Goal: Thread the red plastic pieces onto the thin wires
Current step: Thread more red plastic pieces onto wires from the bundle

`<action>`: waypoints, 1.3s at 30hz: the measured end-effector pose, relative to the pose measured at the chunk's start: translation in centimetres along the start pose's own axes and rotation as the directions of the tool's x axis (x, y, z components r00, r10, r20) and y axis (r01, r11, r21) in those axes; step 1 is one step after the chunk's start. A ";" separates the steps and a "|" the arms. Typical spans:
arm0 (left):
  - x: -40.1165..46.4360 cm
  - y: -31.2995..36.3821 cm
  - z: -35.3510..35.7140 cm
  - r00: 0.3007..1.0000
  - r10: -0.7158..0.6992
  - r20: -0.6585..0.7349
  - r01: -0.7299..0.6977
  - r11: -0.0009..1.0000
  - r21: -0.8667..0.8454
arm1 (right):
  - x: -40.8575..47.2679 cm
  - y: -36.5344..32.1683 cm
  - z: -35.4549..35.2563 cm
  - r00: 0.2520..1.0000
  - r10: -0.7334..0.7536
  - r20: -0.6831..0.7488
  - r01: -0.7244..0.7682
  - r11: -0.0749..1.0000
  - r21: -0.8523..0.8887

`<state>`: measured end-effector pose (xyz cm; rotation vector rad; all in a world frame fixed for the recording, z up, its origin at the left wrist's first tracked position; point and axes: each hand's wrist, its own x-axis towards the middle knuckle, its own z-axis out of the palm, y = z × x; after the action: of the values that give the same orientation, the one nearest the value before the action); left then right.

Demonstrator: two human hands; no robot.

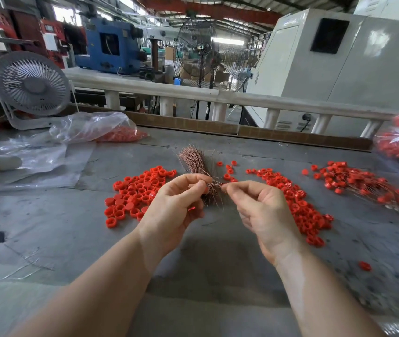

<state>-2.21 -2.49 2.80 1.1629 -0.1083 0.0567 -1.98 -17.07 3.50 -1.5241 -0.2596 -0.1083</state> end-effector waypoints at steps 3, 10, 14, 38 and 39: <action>-0.2 0.0 0.1 0.998 0.056 0.011 -0.057 0.995 0.077 | -0.1 0.1 0.3 0.996 -0.079 0.037 0.082 0.993 -0.088; -0.6 -0.1 0.4 0.990 0.131 0.048 -0.138 0.973 0.184 | -0.2 0.7 0.3 0.989 -0.086 0.120 0.108 0.975 -0.195; -0.6 -0.1 0.4 0.991 0.102 0.092 -0.116 0.978 0.172 | -0.2 0.5 0.3 0.979 -0.093 0.180 0.125 0.976 -0.176; -0.9 0.4 0.4 0.964 -0.023 0.266 0.008 0.998 0.055 | -0.4 -0.8 -0.1 0.971 0.042 0.235 -0.086 0.980 0.181; -0.9 0.5 0.4 0.963 -0.023 0.269 0.008 0.998 0.056 | -0.5 -0.8 -0.1 0.971 0.048 0.234 -0.092 0.979 0.181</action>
<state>-3.21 -2.64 3.26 1.2210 -0.3405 -0.1141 -2.61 -17.26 4.20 -1.3525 -0.3877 0.1465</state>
